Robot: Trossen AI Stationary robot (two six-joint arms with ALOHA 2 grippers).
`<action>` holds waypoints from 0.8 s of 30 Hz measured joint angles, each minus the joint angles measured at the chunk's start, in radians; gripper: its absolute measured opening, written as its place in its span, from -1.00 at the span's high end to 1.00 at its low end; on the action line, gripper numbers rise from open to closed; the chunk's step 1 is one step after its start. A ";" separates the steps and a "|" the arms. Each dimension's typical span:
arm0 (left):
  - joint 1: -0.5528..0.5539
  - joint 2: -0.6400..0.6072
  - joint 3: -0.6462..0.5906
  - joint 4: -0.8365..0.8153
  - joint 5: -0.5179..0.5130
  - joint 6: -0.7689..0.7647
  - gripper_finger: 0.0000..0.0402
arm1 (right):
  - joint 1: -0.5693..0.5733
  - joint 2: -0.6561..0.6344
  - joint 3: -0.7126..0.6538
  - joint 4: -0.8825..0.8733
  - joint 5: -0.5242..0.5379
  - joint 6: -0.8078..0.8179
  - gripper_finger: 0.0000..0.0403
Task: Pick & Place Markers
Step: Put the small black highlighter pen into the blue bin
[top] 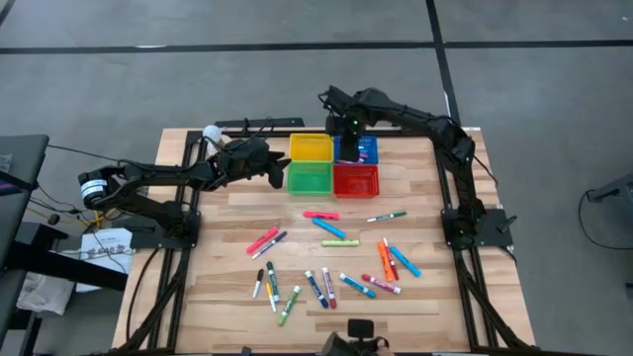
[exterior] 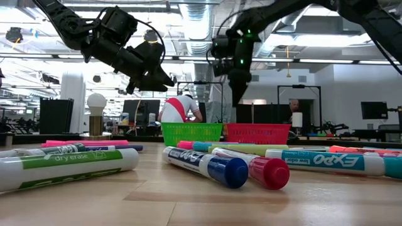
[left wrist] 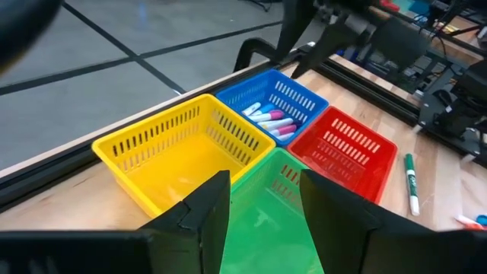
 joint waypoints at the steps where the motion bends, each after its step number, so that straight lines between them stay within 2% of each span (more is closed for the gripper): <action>1: 0.000 0.000 0.000 0.000 0.006 0.000 0.21 | 0.006 0.000 0.023 -0.031 0.000 0.015 0.41; 9: 0.000 0.000 0.000 0.000 0.031 0.000 0.21 | 0.050 -0.001 0.131 -0.173 -0.009 0.101 0.41; 14: 0.000 0.000 0.000 -0.001 0.031 0.000 0.21 | 0.046 -0.021 0.130 -0.205 -0.140 0.156 0.41; 20: 0.000 -0.016 0.000 -0.058 0.030 -0.004 0.21 | 0.033 -0.106 0.088 -0.208 -0.181 0.200 0.41; 24: 0.000 -0.067 -0.001 -0.126 0.030 -0.006 0.21 | 0.027 -0.214 -0.024 -0.123 -0.183 0.231 0.41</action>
